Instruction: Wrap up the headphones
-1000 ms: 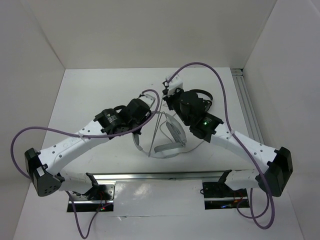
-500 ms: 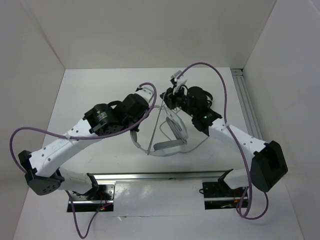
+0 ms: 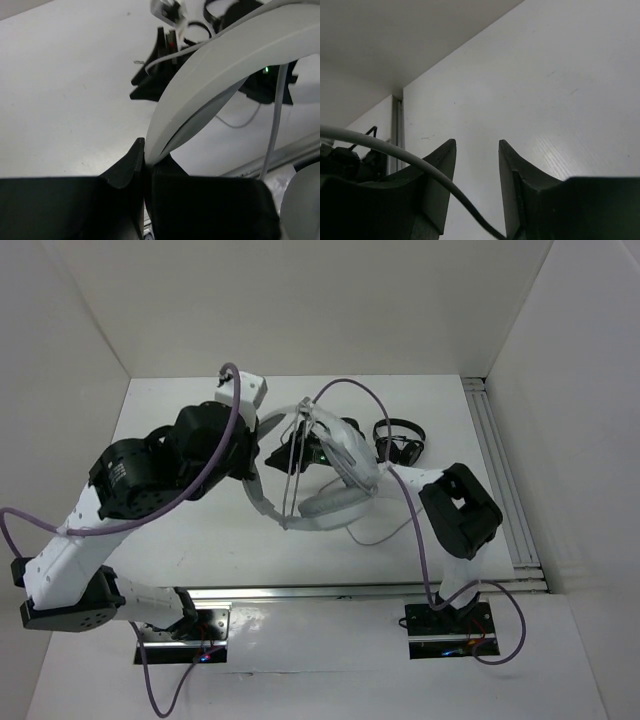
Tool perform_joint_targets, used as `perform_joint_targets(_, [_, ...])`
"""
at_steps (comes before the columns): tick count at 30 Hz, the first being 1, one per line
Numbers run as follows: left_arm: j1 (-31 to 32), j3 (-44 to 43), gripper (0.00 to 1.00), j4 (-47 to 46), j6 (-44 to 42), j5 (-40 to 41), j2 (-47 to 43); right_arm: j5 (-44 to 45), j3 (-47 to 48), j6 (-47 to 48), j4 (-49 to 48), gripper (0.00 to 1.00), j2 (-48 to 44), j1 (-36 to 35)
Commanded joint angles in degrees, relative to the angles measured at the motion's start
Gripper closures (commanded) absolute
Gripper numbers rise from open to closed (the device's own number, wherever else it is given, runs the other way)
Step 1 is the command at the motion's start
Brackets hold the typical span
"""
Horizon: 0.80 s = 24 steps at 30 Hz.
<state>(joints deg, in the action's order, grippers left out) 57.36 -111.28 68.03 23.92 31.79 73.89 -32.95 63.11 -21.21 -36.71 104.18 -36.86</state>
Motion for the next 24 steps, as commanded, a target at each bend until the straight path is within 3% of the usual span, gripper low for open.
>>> perform_joint_targets(1, [-2.0,-8.2,1.0,-2.6,6.8,10.2,2.7,-3.0,1.1,-6.0,-12.8,0.53,2.7,-0.6])
perform_joint_targets(5, [-7.3,-20.0,1.0,-0.6,4.2,10.2,9.4,-5.3,-0.7,-8.9,-18.0,0.69,8.0,-2.1])
perform_joint_targets(6, [-9.2,-26.0,1.0,0.4,4.2,8.7,11.3,-5.3,-2.1,-8.9,-19.3,0.69,8.6,-3.0])
perform_joint_targets(9, [-18.6,-31.9,1.0,1.8,2.2,5.2,16.9,-4.6,-5.5,-10.0,-22.6,0.69,9.1,-4.4])
perform_joint_targets(15, [-38.4,-26.1,1.0,-3.6,3.3,-5.1,18.8,-6.6,-16.9,-14.3,-36.0,0.71,9.0,-7.3])
perform_joint_targets(16, [-40.3,-25.5,1.0,-4.2,3.3,-7.4,19.7,-7.1,-18.5,-14.3,-38.0,0.73,7.5,-8.0])
perform_joint_targets(17, [-43.4,-25.5,1.0,-4.2,3.3,-8.3,20.8,-6.3,-22.0,-14.3,-38.5,0.83,6.6,-8.5])
perform_joint_targets(20, [-46.8,-26.1,1.0,-4.8,2.7,-8.9,24.4,-3.6,-28.3,-11.6,-36.8,1.0,0.5,-10.7])
perform_joint_targets(22, [-46.8,-22.6,1.0,-4.8,2.1,-8.2,25.1,-1.7,-30.6,-9.0,-33.7,1.0,-6.5,-12.7])
perform_joint_targets(24, [-46.2,-18.5,1.0,-5.9,2.1,-2.2,25.8,2.6,-32.2,-3.8,-23.2,1.0,-12.8,-15.2])
